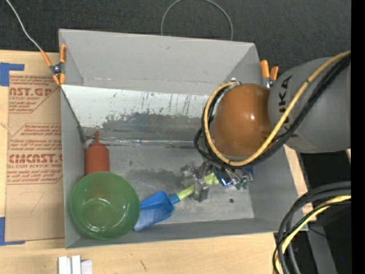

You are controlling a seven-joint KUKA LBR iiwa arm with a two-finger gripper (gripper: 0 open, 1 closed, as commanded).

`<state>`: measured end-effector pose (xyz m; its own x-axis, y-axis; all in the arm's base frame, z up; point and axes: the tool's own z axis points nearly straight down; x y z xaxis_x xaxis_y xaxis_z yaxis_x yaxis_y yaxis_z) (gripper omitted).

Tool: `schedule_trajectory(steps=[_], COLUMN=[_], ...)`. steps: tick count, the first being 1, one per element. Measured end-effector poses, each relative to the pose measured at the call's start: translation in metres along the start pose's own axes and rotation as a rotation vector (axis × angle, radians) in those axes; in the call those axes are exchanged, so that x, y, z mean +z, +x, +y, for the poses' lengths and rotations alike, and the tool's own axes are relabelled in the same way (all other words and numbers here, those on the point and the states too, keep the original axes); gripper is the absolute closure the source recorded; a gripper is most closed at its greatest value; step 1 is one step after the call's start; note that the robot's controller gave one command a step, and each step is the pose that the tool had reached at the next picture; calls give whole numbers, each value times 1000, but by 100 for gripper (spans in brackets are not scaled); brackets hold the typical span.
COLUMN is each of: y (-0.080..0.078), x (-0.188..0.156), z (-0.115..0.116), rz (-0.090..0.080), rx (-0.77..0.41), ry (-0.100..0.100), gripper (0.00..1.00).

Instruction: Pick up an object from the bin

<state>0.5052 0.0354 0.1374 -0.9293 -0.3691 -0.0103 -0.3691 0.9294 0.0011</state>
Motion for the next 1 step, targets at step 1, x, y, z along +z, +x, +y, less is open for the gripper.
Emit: schedule_trajectory(steps=[1], y=[8], x=[-84], z=[0], rz=[0], rx=[28], ry=[1], gripper=[100])
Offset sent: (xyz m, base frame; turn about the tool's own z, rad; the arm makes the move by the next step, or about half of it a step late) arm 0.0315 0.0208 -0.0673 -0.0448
